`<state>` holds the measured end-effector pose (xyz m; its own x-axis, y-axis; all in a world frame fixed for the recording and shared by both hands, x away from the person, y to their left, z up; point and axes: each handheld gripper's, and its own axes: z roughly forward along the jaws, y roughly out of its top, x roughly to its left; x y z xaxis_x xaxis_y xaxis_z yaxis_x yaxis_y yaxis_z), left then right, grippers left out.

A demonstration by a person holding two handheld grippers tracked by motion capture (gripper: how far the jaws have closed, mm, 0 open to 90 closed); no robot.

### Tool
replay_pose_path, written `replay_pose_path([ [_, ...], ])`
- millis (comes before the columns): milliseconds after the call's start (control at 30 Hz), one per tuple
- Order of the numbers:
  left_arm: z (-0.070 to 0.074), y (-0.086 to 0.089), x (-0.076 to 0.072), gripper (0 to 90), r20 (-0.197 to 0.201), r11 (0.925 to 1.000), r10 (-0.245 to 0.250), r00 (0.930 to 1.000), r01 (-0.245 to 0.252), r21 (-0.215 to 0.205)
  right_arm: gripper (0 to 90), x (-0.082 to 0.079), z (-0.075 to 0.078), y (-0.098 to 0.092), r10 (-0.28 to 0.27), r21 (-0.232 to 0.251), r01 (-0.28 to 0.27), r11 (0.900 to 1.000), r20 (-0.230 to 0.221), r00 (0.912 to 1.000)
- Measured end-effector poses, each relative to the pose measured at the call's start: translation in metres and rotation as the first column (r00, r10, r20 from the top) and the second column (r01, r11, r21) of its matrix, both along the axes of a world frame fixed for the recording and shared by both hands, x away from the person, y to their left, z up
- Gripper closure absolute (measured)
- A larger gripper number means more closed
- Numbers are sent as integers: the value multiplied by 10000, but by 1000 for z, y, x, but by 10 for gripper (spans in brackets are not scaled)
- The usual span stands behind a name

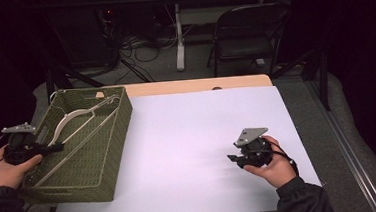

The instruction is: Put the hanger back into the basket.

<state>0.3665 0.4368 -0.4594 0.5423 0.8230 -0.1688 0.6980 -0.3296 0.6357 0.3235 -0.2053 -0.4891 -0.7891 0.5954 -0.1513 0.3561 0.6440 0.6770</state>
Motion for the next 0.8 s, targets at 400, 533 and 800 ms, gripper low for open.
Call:
replay_pose_path([
  [400,-20,-9,13,860,-784,9970,250,9966,-192,747,508,-1,-2,-2,-50,-90,48,9999,-132,9999],
  [533,-22,-7,14,785,-823,9840,1046,9911,-911,1534,508,-1,-3,-3,-76,-76,75,9999,-148,9999],
  [800,-4,5,7,549,728,9615,2187,9731,-2276,1541,508,-2,-3,-3,-95,-49,94,9999,-134,9999],
])
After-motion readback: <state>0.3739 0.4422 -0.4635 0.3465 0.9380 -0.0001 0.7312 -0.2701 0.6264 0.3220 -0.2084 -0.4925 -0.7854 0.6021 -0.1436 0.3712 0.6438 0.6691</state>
